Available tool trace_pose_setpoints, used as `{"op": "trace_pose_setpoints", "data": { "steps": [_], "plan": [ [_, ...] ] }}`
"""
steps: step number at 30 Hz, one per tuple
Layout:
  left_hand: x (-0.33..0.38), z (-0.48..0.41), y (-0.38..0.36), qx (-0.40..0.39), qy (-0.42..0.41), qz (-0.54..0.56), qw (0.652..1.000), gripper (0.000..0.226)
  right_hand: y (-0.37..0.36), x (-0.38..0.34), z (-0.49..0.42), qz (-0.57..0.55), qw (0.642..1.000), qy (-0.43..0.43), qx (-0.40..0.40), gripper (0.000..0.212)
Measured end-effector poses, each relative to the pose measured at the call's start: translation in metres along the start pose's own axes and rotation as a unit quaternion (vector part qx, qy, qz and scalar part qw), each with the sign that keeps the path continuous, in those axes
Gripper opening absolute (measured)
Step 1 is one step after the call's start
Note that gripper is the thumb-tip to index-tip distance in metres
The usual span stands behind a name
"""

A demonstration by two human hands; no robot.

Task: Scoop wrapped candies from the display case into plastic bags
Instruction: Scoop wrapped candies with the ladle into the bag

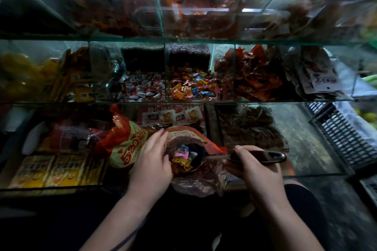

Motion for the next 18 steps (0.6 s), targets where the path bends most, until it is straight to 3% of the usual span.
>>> {"op": "trace_pose_setpoints", "data": {
  "steps": [3, 6, 9, 12, 15, 18],
  "plan": [
    [0.031, 0.006, 0.007, 0.058, -0.095, 0.002, 0.994, 0.050, 0.014, -0.008, 0.005, -0.011, 1.000, 0.001, 0.014, 0.012],
    [0.060, 0.012, -0.004, 0.032, -0.170, 0.039, 0.984, 0.044, 0.021, -0.018, 0.012, -0.037, 0.999, -0.004, 0.025, 0.009],
    [0.062, 0.003, -0.029, -0.056, -0.110, 0.020, 0.992, 0.047, 0.024, -0.034, 0.021, -0.045, 0.999, 0.025, 0.012, 0.022],
    [0.044, -0.008, -0.049, -0.109, -0.024, -0.067, 0.992, 0.057, 0.022, -0.050, 0.034, -0.053, 0.997, 0.036, -0.036, 0.027],
    [0.034, -0.014, -0.057, -0.118, 0.006, -0.087, 0.989, 0.059, 0.022, -0.057, 0.043, -0.071, 0.995, 0.020, -0.063, 0.021],
    [0.033, -0.016, -0.055, -0.084, -0.019, -0.079, 0.993, 0.055, 0.024, -0.063, 0.047, -0.084, 0.994, 0.014, -0.064, 0.019]
  ]
}}
Point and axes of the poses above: each hand's wrist, its own z-axis away from the middle knuckle, its own y-axis out of the back of the hand, x = y × z, the point moved 6 cm from there along -z, towards the middle knuckle, and after that the axes turned 2 degrees about -y, right-handed, at the moved point
